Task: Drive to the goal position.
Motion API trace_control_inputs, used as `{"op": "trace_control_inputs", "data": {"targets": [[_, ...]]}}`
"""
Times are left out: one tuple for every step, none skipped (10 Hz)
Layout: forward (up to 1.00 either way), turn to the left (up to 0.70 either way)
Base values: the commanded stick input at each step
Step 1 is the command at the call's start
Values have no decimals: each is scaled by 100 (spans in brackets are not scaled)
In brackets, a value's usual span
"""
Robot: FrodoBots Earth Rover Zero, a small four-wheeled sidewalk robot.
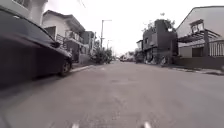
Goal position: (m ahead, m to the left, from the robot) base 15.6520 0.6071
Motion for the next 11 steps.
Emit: {"op": "trace_control_inputs", "data": {"targets": [[70,7],[70,7],[70,0],[70,0],[70,0],[70,0],[70,0],[70,0],[70,0],[70,0],[70,0]]}}
